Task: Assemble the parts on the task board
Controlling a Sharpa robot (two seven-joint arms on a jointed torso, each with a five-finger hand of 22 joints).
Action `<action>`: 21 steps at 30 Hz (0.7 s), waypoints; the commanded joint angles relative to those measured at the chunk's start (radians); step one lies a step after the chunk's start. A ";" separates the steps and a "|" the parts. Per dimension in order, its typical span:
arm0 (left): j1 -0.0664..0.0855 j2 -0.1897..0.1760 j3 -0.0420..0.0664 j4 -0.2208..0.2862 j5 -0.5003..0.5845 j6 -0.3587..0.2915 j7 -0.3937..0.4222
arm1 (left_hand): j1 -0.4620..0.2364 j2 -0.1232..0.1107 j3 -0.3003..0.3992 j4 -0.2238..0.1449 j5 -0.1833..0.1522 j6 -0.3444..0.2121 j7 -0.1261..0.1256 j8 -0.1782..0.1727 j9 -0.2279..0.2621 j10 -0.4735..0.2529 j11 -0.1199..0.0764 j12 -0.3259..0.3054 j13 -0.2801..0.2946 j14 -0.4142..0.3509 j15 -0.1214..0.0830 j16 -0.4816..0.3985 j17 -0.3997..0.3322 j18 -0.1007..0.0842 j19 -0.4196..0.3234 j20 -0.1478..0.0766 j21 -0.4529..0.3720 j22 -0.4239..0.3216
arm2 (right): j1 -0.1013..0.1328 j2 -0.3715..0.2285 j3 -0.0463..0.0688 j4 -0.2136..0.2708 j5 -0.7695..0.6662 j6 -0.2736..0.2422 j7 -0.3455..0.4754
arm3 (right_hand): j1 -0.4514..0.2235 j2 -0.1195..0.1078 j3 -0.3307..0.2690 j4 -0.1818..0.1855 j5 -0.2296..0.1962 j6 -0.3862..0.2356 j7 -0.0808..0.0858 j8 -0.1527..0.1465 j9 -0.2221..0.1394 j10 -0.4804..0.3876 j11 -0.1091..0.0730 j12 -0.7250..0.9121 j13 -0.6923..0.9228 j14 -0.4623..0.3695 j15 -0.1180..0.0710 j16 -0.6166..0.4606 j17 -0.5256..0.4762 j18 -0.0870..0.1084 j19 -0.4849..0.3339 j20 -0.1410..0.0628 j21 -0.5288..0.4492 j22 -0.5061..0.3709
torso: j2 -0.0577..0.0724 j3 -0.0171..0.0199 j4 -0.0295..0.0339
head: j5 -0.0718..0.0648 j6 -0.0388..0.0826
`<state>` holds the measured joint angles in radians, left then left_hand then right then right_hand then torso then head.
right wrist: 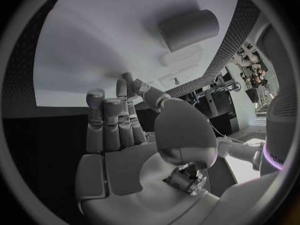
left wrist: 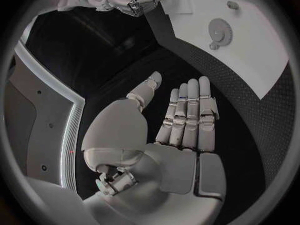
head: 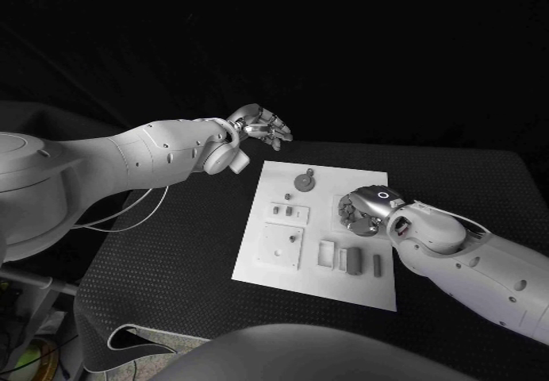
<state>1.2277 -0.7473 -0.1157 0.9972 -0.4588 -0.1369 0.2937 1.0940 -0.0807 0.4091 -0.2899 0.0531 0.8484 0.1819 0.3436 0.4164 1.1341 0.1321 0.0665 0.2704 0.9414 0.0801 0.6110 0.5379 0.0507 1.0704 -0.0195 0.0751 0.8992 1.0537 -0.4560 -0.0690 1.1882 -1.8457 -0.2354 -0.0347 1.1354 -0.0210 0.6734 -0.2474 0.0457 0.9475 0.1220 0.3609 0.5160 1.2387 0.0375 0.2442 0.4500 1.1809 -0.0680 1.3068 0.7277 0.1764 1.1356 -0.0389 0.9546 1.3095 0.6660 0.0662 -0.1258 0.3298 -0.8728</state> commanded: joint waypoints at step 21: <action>0.001 -0.003 0.001 0.003 0.000 0.011 0.003 | -0.003 0.007 -0.005 0.002 -0.004 -0.009 -0.001 0.006 -0.001 -0.006 0.003 0.003 -0.002 0.011 0.000 -0.007 0.003 0.016 0.006 0.001 -0.005 -0.002 | 0.012 -0.067 0.051 0.120 0.018 -0.021 -0.020 | 0.017 0.001 0.012 0.002 0.003 0.021 0.005 0.008 0.012 0.017 -0.003 0.006 0.003 0.008 -0.007 -0.004 -0.001 0.085 0.011 0.000 0.007 0.017 | 0.000 -0.0009 -0.0017 | 0.011 0.000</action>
<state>1.2276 -0.7504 -0.1156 0.9974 -0.4588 -0.1361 0.2929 1.0941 -0.0809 0.4091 -0.2899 0.0531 0.8484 0.1819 0.3436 0.4165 1.1341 0.1321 0.0665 0.2697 0.9479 0.0792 0.6095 0.5396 0.0507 1.0704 -0.0196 0.0751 0.8983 1.0647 -0.5220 -0.0192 1.2990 -1.8371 -0.2574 -0.0486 1.1433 -0.0214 0.6791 -0.2471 0.0455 0.9513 0.1187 0.3612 0.5160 1.2478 0.0354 0.2439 0.4520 1.1881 -0.0679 1.3068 0.7278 0.1763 1.1422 -0.0387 0.9547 1.3096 0.6656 0.0654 -0.1269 0.3365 -0.8728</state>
